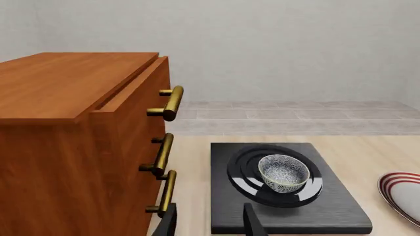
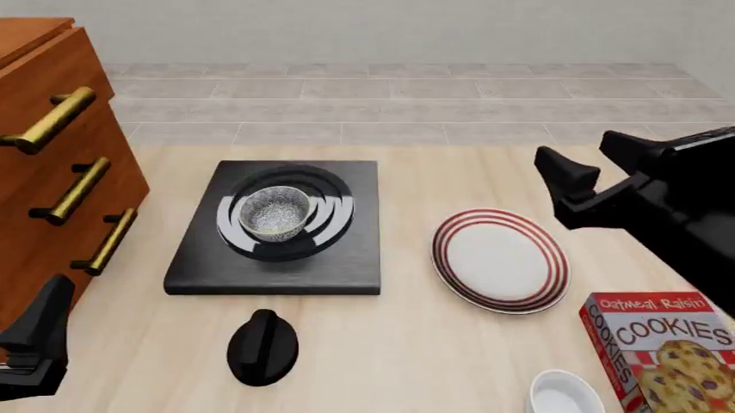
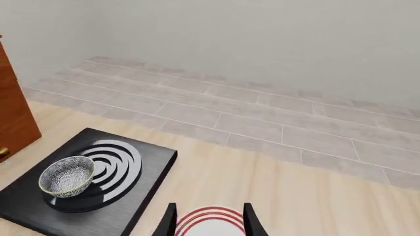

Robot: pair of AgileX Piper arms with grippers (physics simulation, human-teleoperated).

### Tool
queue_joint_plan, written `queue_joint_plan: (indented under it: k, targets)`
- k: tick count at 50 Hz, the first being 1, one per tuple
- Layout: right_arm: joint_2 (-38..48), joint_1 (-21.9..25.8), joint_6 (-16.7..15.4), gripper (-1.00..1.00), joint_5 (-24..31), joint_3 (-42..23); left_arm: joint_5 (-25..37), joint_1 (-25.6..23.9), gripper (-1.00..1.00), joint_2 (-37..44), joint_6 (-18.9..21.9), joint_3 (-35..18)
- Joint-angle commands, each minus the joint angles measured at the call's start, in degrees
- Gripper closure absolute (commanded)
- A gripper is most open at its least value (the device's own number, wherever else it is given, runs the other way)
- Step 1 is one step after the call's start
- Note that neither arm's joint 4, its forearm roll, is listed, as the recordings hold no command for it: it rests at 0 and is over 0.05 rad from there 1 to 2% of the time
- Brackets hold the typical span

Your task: Pick the akita bowl on the stove and place it on the plate.

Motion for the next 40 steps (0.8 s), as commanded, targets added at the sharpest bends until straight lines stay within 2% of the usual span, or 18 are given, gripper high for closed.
queue_joint_plan:
  k: [1,7,26,40]
  targets:
    - [8.2,4.8,-0.3,-1.0,0.8,-7.4,0.0,0.0,-1.0,0.0,0.0,0.0]
    - [11.5,6.5,0.2,-1.0,1.6,-10.9,0.0,0.0,-1.0,0.0,0.0,0.0]
    - [24.6,10.9,1.2,-1.0,10.4,-25.7,0.0,0.0,-1.0,0.0,0.0,0.0]
    - [31.8,13.9,2.1,-1.0,14.6,-33.5,0.0,0.0,-1.0,0.0,0.0,0.0]
